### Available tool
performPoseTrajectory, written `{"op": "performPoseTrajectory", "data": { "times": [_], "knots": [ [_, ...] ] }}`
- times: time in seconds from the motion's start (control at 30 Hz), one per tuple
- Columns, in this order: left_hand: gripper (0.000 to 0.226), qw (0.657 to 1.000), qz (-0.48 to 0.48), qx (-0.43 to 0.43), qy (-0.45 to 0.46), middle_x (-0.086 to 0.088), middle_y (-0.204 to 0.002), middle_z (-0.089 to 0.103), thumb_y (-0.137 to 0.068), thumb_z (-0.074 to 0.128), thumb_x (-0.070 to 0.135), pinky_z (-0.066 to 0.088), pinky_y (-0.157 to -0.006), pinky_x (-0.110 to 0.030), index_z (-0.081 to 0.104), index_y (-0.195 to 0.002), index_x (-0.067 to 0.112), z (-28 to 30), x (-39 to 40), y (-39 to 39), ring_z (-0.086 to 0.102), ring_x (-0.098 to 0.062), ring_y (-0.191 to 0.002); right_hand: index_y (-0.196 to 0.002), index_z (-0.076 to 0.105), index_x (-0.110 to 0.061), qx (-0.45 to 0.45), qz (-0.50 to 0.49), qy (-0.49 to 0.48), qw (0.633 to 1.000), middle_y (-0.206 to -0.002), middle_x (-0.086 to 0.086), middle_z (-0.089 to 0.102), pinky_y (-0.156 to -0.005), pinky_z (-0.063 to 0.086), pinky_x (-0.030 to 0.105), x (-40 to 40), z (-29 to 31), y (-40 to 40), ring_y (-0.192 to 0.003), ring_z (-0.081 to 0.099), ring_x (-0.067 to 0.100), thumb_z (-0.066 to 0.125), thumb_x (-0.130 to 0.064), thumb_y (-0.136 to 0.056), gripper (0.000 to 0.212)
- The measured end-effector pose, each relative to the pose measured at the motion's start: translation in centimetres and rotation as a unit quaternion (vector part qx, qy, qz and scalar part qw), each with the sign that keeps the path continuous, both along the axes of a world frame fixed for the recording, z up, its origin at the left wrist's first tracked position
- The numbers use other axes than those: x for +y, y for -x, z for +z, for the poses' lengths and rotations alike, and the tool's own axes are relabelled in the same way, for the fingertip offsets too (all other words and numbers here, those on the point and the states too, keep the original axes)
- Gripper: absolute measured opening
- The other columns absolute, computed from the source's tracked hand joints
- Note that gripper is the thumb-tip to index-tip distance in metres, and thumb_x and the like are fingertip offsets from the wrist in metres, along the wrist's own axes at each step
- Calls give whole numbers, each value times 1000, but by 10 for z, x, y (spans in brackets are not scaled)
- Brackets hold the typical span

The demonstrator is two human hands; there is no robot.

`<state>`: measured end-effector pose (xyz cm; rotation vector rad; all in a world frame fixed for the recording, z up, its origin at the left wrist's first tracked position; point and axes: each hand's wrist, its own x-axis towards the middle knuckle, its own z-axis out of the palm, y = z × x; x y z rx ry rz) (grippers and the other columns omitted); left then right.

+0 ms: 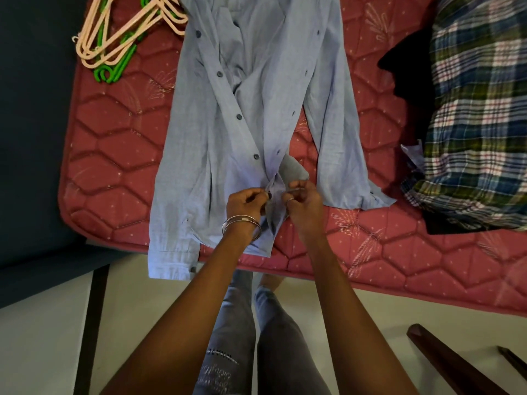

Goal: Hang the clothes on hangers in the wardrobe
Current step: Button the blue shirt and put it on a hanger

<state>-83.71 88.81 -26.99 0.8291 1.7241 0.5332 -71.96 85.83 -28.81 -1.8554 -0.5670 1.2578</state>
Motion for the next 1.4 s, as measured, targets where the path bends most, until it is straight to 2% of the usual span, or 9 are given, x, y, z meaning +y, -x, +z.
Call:
{"op": "performPoseTrajectory", "data": {
  "times": [0.17,0.3,0.57,0.7,0.8,1.0,1.17,1.3,1.4],
  "knots": [
    [9,998,-46,28,-16,-10,-77,71,-82,70,11,58,-75,-44,75,-88,7,-2,2,-2,68,-31,-75,-89,68,-6,-265,145,-136,944,-93,12,63,-74,45,29,-4,9,11,-87,56,23,63,-3,-74,17],
    [12,991,-86,88,-55,-14,-81,72,-82,70,10,53,-68,-27,74,-89,2,-1,5,-3,65,-24,-69,-97,74,-6,-207,147,-116,960,-92,11,72,-77,56,41,-6,4,8,-83,68,24,65,-9,-83,17],
    [41,991,-75,61,-95,5,-58,60,-75,70,1,47,-59,-12,61,-112,17,2,5,-1,54,3,-50,-84,73,-1,-227,171,-100,954,-75,10,72,-63,51,29,2,11,6,-66,65,24,64,4,-77,12],
    [36,999,-10,13,-36,2,-64,62,-75,68,0,54,-64,-27,63,-102,22,0,10,-2,57,-8,-57,-88,69,0,21,66,-56,996,-74,5,67,-64,54,25,-3,10,4,-69,63,17,55,9,-88,16],
    [32,1000,-8,-7,4,-3,-62,60,-77,66,-2,52,-67,-32,63,-99,20,-3,11,-3,54,-11,-55,-92,66,-1,73,59,-53,994,-78,7,65,-66,53,27,-5,5,4,-71,61,18,53,6,-91,14],
    [31,995,-87,-45,28,-13,-80,68,-83,66,1,55,-78,-36,57,-109,16,-6,10,10,64,-20,-71,-102,70,-2,-66,169,-49,982,-88,5,70,-77,55,35,-1,1,-4,-79,66,21,70,-6,-83,19],
    [36,995,-38,-54,70,-13,-78,68,-82,66,0,58,-74,-40,56,-108,23,-8,9,9,66,-28,-74,-88,71,-2,-251,263,-161,917,-80,12,70,-63,52,35,4,9,-4,-71,64,26,57,-13,-81,18],
    [38,987,-9,-83,136,-14,-68,63,-82,59,-13,57,-61,-44,52,-108,13,-6,8,6,62,-28,-56,-113,60,-6,-216,96,-76,969,-104,7,62,-77,46,22,2,11,5,-91,57,18,66,-27,-84,36],
    [31,985,8,-82,151,-17,-69,63,-82,58,-15,58,-63,-47,56,-100,10,-7,8,8,62,-28,-53,-112,61,-3,-155,99,14,983,-88,6,63,-66,44,10,11,5,8,-78,58,15,74,-9,-81,34]
  ]
}}
